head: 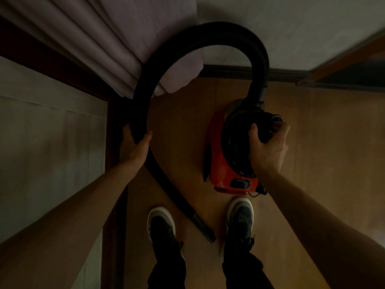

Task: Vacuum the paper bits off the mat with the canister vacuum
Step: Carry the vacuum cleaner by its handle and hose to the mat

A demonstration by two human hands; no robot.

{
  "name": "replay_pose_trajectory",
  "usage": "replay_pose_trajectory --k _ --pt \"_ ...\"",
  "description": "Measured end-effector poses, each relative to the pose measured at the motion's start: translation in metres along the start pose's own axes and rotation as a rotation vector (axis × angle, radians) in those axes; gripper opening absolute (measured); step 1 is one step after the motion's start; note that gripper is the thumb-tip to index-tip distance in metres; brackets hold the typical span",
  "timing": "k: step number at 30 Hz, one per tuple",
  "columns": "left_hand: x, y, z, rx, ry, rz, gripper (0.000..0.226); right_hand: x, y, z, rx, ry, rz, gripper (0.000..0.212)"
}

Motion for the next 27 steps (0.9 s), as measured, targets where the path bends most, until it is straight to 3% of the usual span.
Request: replay_pose_trajectory --k 6,18,27 --pt "0.009 -0.013 0.005 0.091 0.032 -0.030 0.073 0.007 -0.005 -0.002 -0.008 -0.040 -0.066 0.048" --pt "0.001 0.023 0.008 0.155 0.064 -0.053 0.078 0.006 -0.004 -0.001 -0.013 -0.102 -0.021 0.038" --pt "-0.033 0.104 -0.016 0.318 0.023 -0.024 0.059 -0.052 0.022 0.038 -0.046 -0.057 0.008 0.034"
Point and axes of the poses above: each hand's wrist, its own y-axis away from the middle knuckle, its own x-axis out of the palm, z = x × y, the point moved 7 cm from there along -y, towards the middle knuckle, and after that the axes turned 10 degrees about -x, right-handed, at the moved point
